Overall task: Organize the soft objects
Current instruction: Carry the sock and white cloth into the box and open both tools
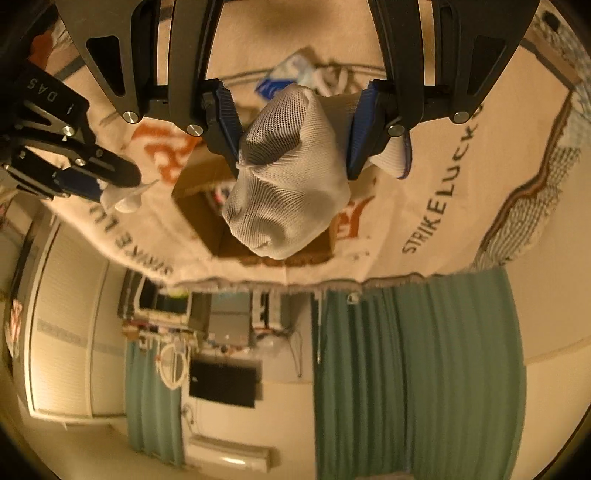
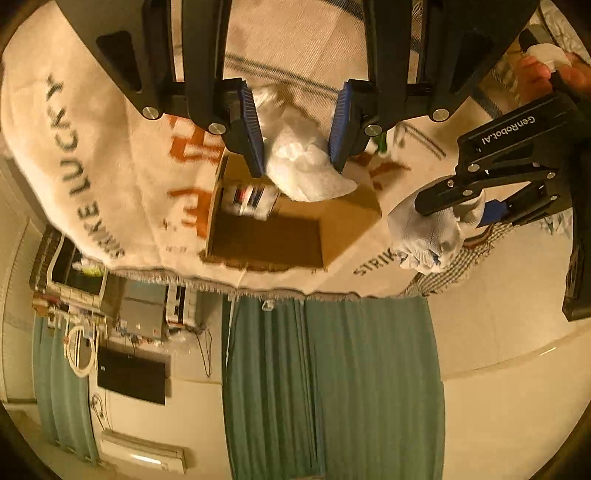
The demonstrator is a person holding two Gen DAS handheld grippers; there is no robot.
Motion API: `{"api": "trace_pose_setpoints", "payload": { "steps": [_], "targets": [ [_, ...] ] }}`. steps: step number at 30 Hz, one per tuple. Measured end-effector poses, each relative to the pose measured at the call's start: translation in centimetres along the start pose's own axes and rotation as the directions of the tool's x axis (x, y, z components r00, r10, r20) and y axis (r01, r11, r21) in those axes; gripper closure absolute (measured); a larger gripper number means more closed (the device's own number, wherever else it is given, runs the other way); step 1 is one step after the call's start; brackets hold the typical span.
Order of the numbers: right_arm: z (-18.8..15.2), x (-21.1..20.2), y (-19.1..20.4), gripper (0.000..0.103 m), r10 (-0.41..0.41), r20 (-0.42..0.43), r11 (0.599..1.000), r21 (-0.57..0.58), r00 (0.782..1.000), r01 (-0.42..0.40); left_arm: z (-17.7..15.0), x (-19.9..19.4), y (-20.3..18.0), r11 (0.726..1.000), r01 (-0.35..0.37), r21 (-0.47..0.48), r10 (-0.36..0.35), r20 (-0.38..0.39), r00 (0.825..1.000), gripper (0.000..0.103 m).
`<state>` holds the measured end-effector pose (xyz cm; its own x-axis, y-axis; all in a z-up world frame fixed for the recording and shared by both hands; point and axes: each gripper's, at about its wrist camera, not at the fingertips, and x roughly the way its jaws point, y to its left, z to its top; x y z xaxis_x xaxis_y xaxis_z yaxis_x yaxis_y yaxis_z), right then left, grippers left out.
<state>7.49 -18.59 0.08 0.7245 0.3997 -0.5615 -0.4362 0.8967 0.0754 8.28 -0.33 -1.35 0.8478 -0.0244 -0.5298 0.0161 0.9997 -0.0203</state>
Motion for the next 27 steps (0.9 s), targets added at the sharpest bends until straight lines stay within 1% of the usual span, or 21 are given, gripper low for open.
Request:
{"api": "trace_pose_setpoints", "payload": {
  "steps": [2, 6, 10, 12, 15, 19, 20, 23, 27],
  "targets": [
    [1.8, -0.4, -0.5, 0.069, -0.007, 0.039, 1.000, -0.011, 0.999, 0.008, 1.2, -0.1, -0.1, 1.000, 0.020, -0.013, -0.020, 0.021, 1.000, 0.052],
    [5.8, -0.7, -1.8, 0.069, -0.003, 0.097, 1.000, -0.011, 0.995, 0.004, 3.6, 1.0, -0.5, 1.000, 0.020, 0.010, -0.021, 0.044, 0.999, 0.051],
    [9.7, 0.4, -2.8, 0.069, -0.005, 0.130, 1.000, -0.030, 0.992, 0.009, 6.0, 3.4, -0.2, 1.000, 0.019, 0.016, -0.020, 0.055, 0.998, 0.051],
    [11.1, 1.4, -3.2, 0.069, -0.022, 0.135, 0.999, -0.046, 0.991, 0.028, 7.0, 5.0, 0.0, 0.999, 0.043, 0.016, -0.044, 0.054, 0.998, 0.051],
    [12.9, 4.1, -3.9, 0.069, -0.032, 0.110, 0.997, -0.060, 0.993, 0.039, 7.9, 7.5, 0.1, 0.999, 0.042, 0.025, -0.043, 0.032, 0.999, 0.051],
    [13.7, 8.7, -4.4, 0.069, -0.048, 0.046, 0.995, -0.085, 0.998, 0.051, 8.4, 11.7, 0.0, 0.998, 0.028, 0.047, -0.028, -0.016, 0.999, 0.051],
    [13.7, 10.0, -4.6, 0.069, -0.048, 0.023, 0.995, -0.090, 0.999, 0.049, 8.4, 12.8, 0.1, 0.999, 0.026, 0.042, -0.025, -0.030, 0.999, 0.051],
    [13.0, 13.8, -4.8, 0.069, -0.066, -0.025, 0.993, -0.104, 0.998, 0.063, 7.7, 15.2, 0.3, 0.998, 0.060, 0.025, -0.058, -0.072, 0.996, 0.051],
    [11.7, 18.4, -6.3, 0.069, -0.039, -0.101, 0.998, -0.043, 0.994, 0.035, 6.6, 18.0, -0.1, 0.997, 0.048, 0.054, -0.041, -0.122, 0.992, 0.051]
  ]
}}
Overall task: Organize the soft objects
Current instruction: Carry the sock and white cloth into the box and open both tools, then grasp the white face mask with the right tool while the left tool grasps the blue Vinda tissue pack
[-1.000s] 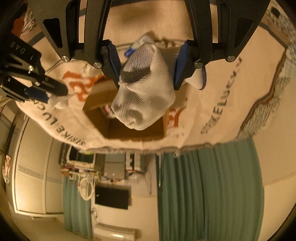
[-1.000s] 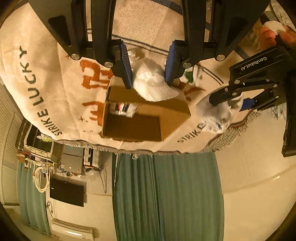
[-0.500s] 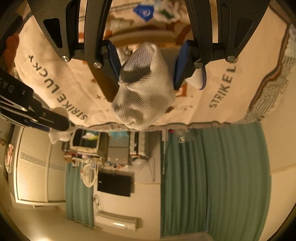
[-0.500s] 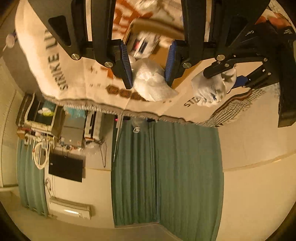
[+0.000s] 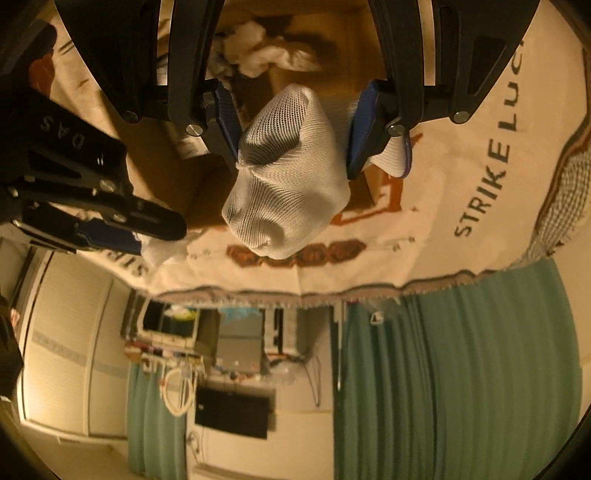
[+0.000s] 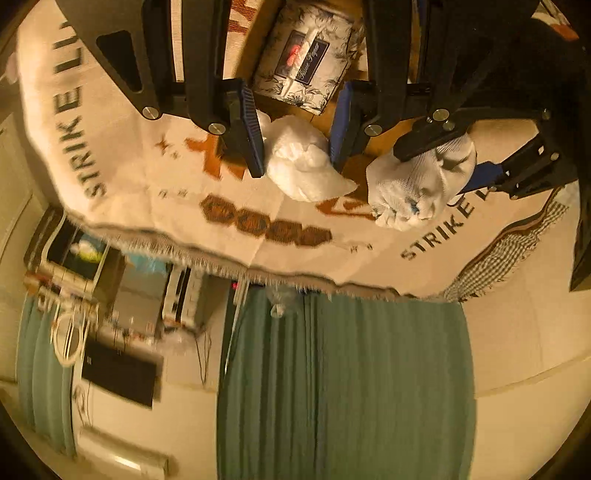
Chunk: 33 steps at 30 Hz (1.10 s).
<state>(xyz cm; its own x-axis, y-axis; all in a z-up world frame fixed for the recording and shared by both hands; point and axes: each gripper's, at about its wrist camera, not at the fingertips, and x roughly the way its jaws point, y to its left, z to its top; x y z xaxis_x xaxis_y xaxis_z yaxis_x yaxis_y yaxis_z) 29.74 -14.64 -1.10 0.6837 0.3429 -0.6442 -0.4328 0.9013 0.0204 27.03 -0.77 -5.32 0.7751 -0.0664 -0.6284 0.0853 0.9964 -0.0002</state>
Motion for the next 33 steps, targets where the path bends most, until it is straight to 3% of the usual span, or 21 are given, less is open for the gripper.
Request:
{"api": "trace_pose_setpoints", "payload": {
  "steps": [7, 8, 11, 14, 18, 25, 27, 30, 33],
  "targets": [
    [-1.3, 4.0, -1.9, 0.067, 0.021, -0.067, 0.998, 0.063, 0.998, -0.017, -0.3, 1.5, -0.8, 0.998, -0.025, 0.062, 0.025, 0.003, 1.000, 0.048],
    [-1.4, 4.0, -2.0, 0.062, 0.023, -0.066, 0.998, 0.065, 0.998, -0.019, -0.3, 1.6, -0.7, 0.997, -0.025, 0.067, 0.025, 0.003, 1.000, 0.046],
    [-1.4, 3.6, -2.0, 0.035, 0.014, -0.053, 0.997, 0.074, 0.998, -0.010, -0.2, 1.3, -0.9, 0.995, -0.048, 0.082, 0.047, 0.019, 0.999, 0.026],
    [-1.1, 1.8, -2.4, 0.030, -0.012, -0.025, 0.997, 0.079, 1.000, 0.014, 0.1, 0.3, -0.7, 0.992, -0.097, 0.086, 0.092, 0.061, 0.994, 0.023],
    [-0.3, -2.1, -2.6, 0.027, -0.046, 0.012, 0.996, 0.072, 0.999, 0.045, 1.1, -3.0, -0.4, 0.991, -0.113, 0.076, 0.106, 0.090, 0.990, 0.023],
    [1.1, -11.1, -0.9, 0.021, -0.087, 0.081, 0.996, 0.041, 0.993, 0.084, 2.4, -12.3, 0.1, 0.991, -0.121, 0.052, 0.106, 0.225, 0.969, 0.023],
    [1.1, -13.8, -0.2, 0.014, -0.090, 0.100, 0.996, 0.033, 0.991, 0.087, 2.5, -14.9, 0.5, 0.992, -0.119, 0.034, 0.106, 0.254, 0.961, 0.010],
    [0.7, -17.5, 0.9, 0.000, -0.110, 0.130, 0.994, 0.028, 0.985, 0.107, 2.0, -18.2, 0.8, 0.991, -0.130, 0.022, 0.118, 0.304, 0.945, 0.009],
    [-0.4, -20.2, 2.1, 0.000, -0.085, 0.152, 0.996, 0.005, 0.985, 0.085, 1.0, -20.2, 1.2, 0.992, -0.122, 0.011, 0.112, 0.320, 0.941, 0.009]
  ]
}}
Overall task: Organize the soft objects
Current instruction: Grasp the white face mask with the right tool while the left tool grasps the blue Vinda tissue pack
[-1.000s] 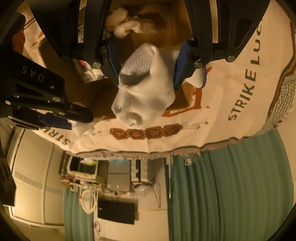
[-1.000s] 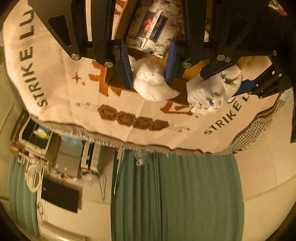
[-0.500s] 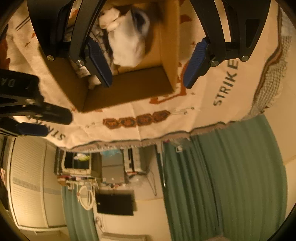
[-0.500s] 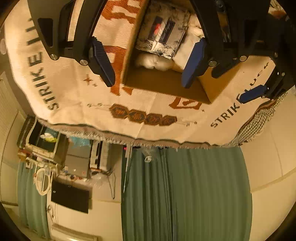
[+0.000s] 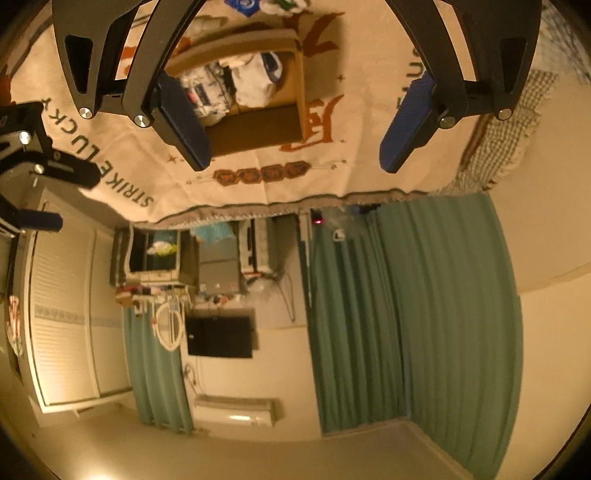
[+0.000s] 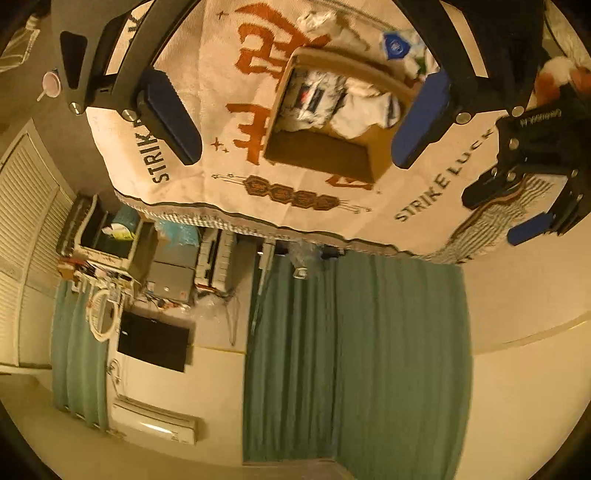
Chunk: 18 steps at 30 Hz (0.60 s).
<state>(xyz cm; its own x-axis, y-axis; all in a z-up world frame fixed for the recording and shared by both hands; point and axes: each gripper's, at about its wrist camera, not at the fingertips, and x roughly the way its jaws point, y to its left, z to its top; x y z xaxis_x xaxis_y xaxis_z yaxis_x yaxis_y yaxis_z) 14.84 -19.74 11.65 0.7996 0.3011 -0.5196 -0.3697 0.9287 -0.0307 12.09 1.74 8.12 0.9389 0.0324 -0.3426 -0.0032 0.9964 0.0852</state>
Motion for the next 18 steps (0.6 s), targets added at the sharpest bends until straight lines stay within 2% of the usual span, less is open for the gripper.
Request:
{"api": "trace_pose_setpoints", "payload": {
  "steps": [5, 9, 14, 18],
  "targets": [
    [-2.7, -2.0, 1.8, 0.000, 0.020, -0.017, 0.999, -0.034, 1.000, -0.021, -2.8, -1.2, 0.8, 0.999, -0.034, -0.025, 0.033, -0.029, 0.999, 0.009],
    [-6.5, -1.3, 3.7, 0.000, 0.052, -0.057, 0.997, -0.058, 0.997, -0.055, -6.2, -0.3, 0.6, 0.999, -0.048, 0.002, 0.048, -0.078, 0.996, 0.009],
    [-11.3, 2.9, 4.8, 0.000, 0.047, -0.155, 0.994, -0.091, 0.987, -0.062, -10.8, 2.3, -0.1, 0.999, -0.046, -0.011, 0.043, -0.191, 0.981, 0.009],
    [-15.3, 6.6, 3.8, 0.000, 0.034, -0.245, 0.997, -0.057, 0.969, -0.049, -14.8, 4.2, -1.0, 0.998, -0.014, -0.054, -0.002, -0.295, 0.956, 0.009]
  ]
}}
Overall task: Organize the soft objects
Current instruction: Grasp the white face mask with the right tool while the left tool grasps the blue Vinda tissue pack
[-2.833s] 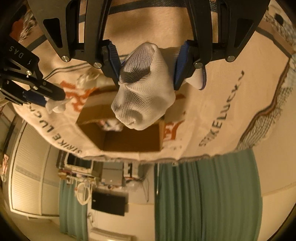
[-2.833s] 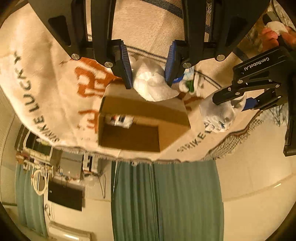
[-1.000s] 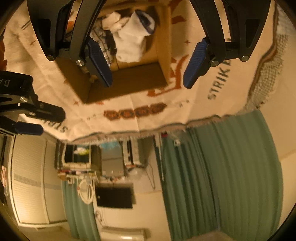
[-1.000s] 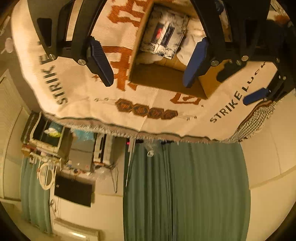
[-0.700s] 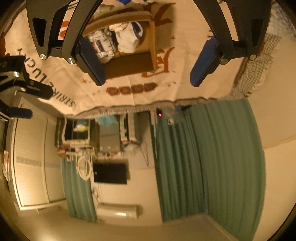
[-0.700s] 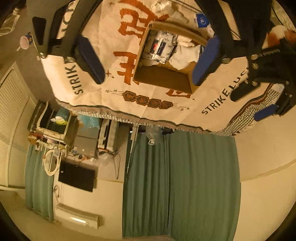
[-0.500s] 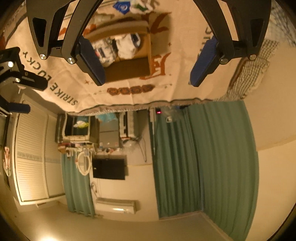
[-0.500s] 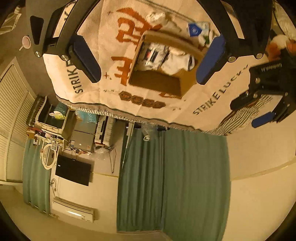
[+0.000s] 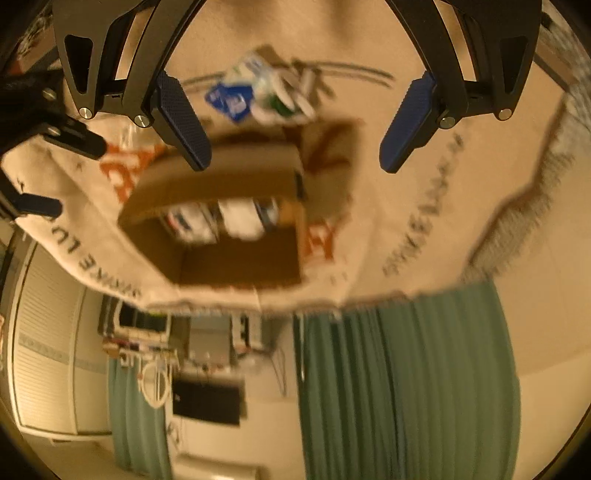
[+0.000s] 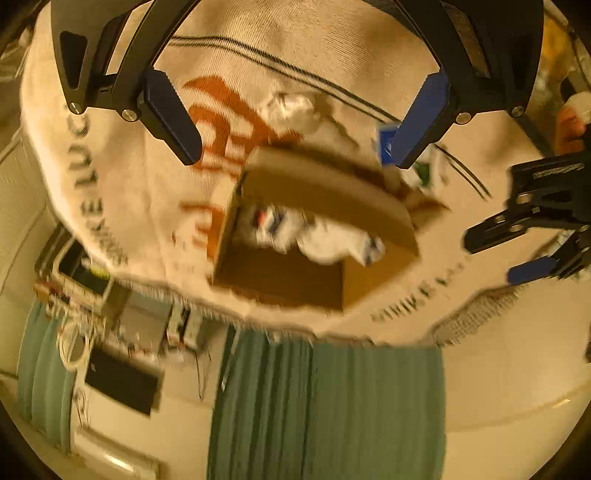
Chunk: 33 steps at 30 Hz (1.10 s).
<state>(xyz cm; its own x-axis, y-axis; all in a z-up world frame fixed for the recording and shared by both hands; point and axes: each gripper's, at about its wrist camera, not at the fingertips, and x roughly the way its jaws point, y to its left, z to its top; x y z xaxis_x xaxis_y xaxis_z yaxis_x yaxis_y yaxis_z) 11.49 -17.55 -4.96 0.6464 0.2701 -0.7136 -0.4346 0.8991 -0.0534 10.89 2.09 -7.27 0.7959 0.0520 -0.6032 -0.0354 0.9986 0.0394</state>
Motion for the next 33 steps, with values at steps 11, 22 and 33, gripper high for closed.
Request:
{"api": "trace_pose_setpoints", "payload": {
  "steps": [11, 22, 33],
  "targets": [
    [-5.0, 8.7, -2.7, 0.004, 0.076, -0.211, 0.992, 0.114, 0.975, -0.053, -5.4, 4.4, -1.6, 0.998, 0.043, -0.055, -0.054, -0.211, 0.976, 0.010],
    [-6.0, 9.2, -1.3, 0.046, 0.003, -0.203, 0.999, 0.048, 0.979, 0.007, -6.8, 5.0, -3.0, 0.996, 0.044, -0.073, -0.064, -0.294, 0.954, 0.011],
    [-6.9, 6.5, -2.4, 0.046, 0.028, -0.159, 0.989, 0.148, 0.987, -0.004, -6.7, 7.9, -4.6, 0.983, -0.031, -0.180, -0.035, -0.351, 0.936, 0.011]
  ]
}}
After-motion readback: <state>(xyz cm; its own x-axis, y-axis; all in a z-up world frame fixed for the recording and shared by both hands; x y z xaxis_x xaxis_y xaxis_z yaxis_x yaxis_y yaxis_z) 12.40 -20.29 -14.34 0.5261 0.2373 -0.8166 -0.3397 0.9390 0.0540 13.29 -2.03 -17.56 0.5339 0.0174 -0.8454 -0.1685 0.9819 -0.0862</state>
